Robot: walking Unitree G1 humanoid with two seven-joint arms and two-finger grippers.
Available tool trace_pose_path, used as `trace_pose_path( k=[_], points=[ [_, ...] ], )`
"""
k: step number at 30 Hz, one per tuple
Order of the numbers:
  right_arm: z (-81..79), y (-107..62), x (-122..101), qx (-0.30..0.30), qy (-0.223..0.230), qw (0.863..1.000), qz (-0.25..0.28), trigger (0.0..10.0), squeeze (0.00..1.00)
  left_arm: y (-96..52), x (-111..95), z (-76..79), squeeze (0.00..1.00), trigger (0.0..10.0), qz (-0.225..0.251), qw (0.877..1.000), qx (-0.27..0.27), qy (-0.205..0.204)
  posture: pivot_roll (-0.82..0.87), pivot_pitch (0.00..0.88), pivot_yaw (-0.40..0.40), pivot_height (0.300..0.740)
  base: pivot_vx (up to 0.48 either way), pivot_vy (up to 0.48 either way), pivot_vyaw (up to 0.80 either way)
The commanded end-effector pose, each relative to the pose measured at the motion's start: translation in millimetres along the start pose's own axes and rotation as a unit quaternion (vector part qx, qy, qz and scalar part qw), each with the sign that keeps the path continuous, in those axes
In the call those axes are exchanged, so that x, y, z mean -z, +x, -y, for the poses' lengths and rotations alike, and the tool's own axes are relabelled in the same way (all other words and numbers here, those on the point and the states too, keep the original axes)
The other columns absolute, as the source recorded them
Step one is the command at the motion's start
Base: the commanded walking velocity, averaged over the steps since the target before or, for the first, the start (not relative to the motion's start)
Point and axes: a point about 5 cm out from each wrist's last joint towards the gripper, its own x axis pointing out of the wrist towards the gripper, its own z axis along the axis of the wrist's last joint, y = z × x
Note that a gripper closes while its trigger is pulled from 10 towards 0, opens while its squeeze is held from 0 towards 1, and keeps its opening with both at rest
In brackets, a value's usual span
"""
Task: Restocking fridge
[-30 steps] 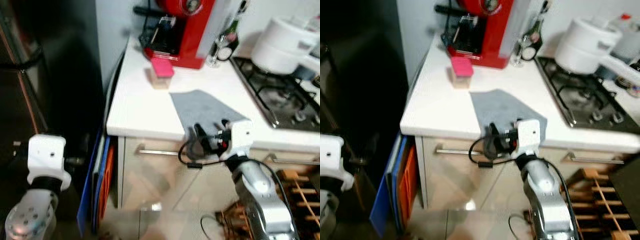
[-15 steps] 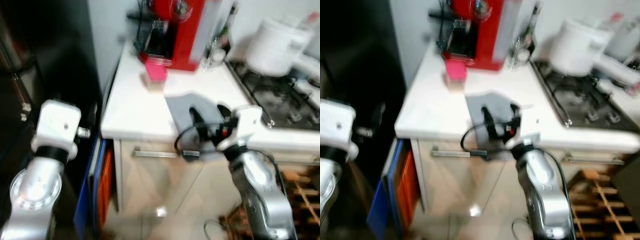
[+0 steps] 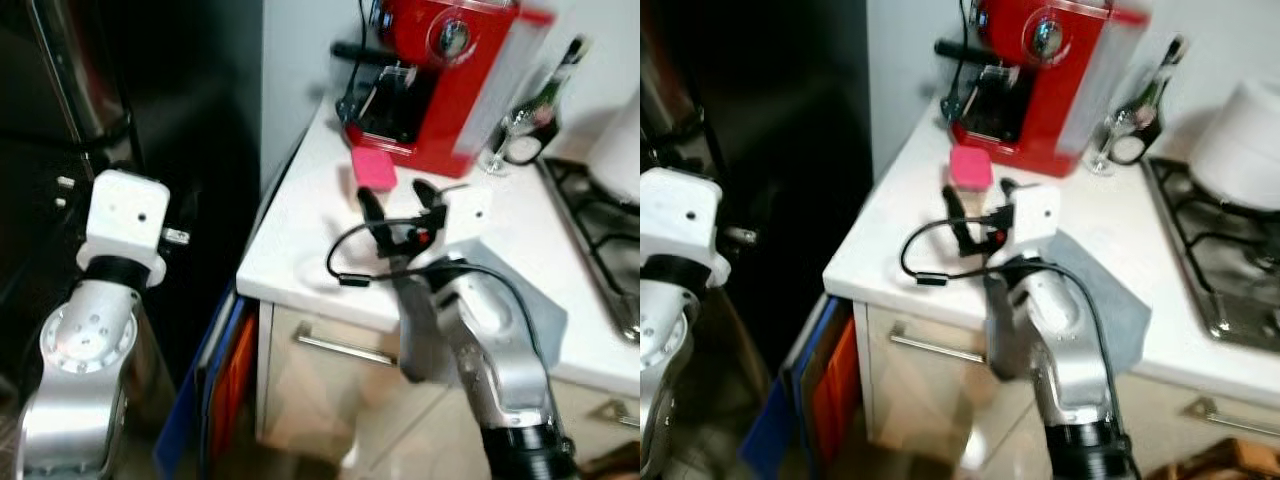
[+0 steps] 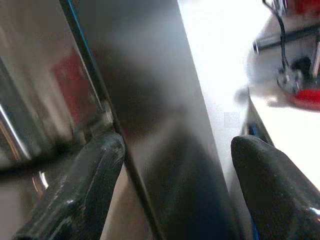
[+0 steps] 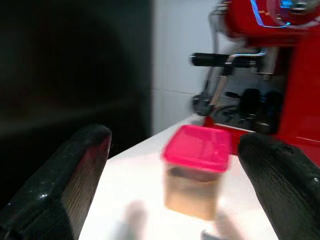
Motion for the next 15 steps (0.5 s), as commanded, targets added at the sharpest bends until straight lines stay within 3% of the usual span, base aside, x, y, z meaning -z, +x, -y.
trace_pose_path(
  k=[1, 4, 9, 15],
  points=[
    [-5.5, 10.5, -16.5, -0.010, -0.010, 0.999, 0.038, 10.0, 0.00, 0.0, -3.5, -1.6, 0.00, 10.0, 0.011, 1.000, -0.005, 0.011, 0.09, 0.000, -0.079, 0.740, 0.000, 0.000, 0.00],
    [-5.2, 16.8, -28.7, 0.000, -0.008, 0.998, 0.067, 10.0, 0.00, 7.1, -7.6, 0.7, 0.00, 10.0, 0.025, 1.000, 0.009, 0.005, 0.08, 0.000, -0.076, 0.740, 0.000, 0.000, 0.00],
    [-3.2, 18.6, -27.9, 0.019, -0.016, 0.997, 0.069, 10.0, 0.00, 17.6, -12.0, 5.5, 0.00, 10.0, 0.038, 0.998, 0.037, -0.019, 0.08, 0.000, -0.076, 0.740, 0.000, 0.000, 0.00],
    [-5.3, 19.2, -20.1, 0.023, -0.029, 0.998, 0.052, 10.0, 0.00, 16.6, -7.6, 18.6, 0.00, 10.0, 0.028, 0.996, 0.065, -0.055, 0.07, 0.000, -0.067, 0.740, 0.000, 0.000, -0.80]
  ],
)
